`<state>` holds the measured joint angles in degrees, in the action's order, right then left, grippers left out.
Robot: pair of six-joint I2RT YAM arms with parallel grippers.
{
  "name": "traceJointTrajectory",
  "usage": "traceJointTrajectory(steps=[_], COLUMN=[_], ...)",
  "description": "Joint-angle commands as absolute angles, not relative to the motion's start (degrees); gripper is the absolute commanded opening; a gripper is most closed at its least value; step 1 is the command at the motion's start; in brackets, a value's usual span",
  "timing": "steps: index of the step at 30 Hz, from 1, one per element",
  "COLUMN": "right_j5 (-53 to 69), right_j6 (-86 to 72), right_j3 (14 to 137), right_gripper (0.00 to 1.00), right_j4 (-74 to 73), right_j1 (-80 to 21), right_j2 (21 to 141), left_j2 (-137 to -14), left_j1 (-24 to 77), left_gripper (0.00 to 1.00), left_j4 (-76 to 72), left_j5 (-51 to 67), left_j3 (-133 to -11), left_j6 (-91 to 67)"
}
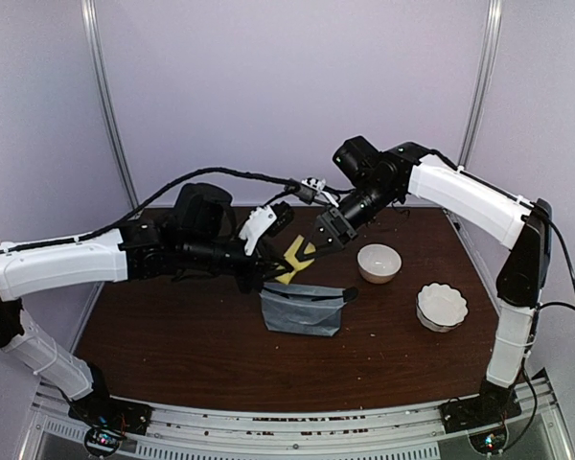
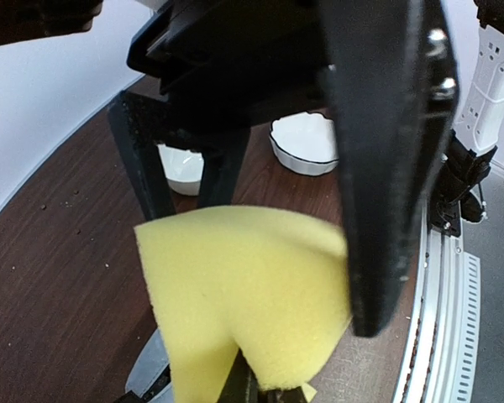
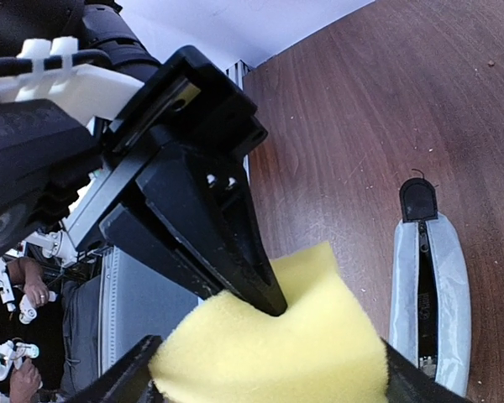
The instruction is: Sort the hair-cutting tools
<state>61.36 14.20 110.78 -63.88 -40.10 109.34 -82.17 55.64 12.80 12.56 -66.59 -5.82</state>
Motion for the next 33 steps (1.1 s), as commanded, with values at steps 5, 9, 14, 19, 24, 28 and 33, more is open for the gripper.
traceJointTrajectory(steps=[5,9,14,19,24,28,33], right_j5=[60.04,58.33,58.16,57.8,58.13,57.52,56.81], right_j6=[13.71,22.81,27.28,24.99,25.13,24.26,25.18], right_j3=[110.27,111.1,104.88,101.05,101.31,100.26,100.28], right_gripper=[0.31,0.09,0.0,0.0,0.0,0.0,0.0], right_j4=[-62.29,-66.84,-62.04,-56.48,-57.24,-56.13,-56.72], right_j1=[-40.18,-39.99,-39.99,-40.14,-40.17,-40.25,-40.25], right_j2=[108.95,108.44,103.59,100.0,99.55,99.23,99.76], left_j2=[-82.55,-79.22,-76.68,-79.83,-83.65,-85.34,-85.07], left_j1=[55.72,55.72,55.63,55.66,55.71,55.72,55.72], left_gripper=[0.08,0.35,0.45,0.47,0.57,0.58,0.59], left_j4=[12.54,15.35,15.63,15.73,15.08,13.87,16.37], left_j5=[12.46,10.57,10.45,12.39,16.11,19.35,20.01], left_j3=[-68.8,-67.57,-65.97,-68.75,-70.79,-71.72,-73.57], left_j6=[-5.32,-4.92,-5.39,-6.46,-6.13,-6.09,-3.82])
